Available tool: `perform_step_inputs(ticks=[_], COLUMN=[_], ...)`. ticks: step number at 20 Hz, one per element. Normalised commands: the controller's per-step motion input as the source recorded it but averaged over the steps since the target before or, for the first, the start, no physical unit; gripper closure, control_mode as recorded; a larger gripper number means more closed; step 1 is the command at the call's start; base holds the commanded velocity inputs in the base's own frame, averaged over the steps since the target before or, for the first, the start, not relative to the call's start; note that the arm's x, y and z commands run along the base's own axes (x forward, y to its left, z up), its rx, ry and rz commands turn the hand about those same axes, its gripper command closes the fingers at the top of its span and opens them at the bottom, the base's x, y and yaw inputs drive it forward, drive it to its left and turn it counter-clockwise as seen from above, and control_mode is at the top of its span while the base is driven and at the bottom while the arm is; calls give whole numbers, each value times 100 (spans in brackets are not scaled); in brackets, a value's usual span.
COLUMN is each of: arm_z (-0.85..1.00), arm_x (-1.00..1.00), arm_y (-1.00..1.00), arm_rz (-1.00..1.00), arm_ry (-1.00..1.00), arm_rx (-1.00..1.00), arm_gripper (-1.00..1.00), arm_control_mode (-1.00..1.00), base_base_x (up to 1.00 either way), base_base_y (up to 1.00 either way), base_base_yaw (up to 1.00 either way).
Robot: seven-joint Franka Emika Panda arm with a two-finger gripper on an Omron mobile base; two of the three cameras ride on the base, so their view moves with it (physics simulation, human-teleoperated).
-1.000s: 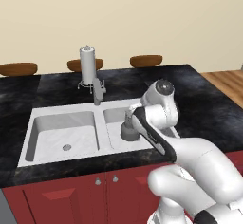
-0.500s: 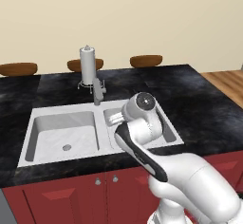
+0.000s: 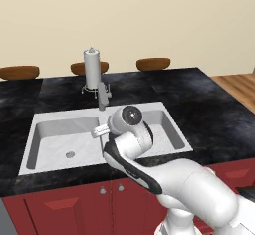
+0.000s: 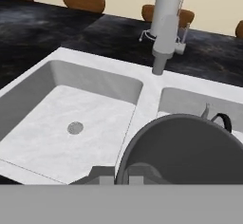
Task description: Place the glass cup in the left basin and the kettle in the right basin of the sink.
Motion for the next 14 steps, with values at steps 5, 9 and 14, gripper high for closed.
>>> perform_step_inputs(ticks=[5, 9, 14], arm_z=[0, 0, 0], arm_x=[0, 12, 27], arm_y=[58, 44, 29], arm_rz=[1, 0, 0], arm_ry=[0, 0, 0], arm_rx=[1, 0, 0], arm_gripper=[100, 100, 100], arm_control_mode=[-100, -100, -100], base_base_x=[0, 0, 0], base_base_y=[0, 0, 0], base_base_yaw=[0, 0, 0])
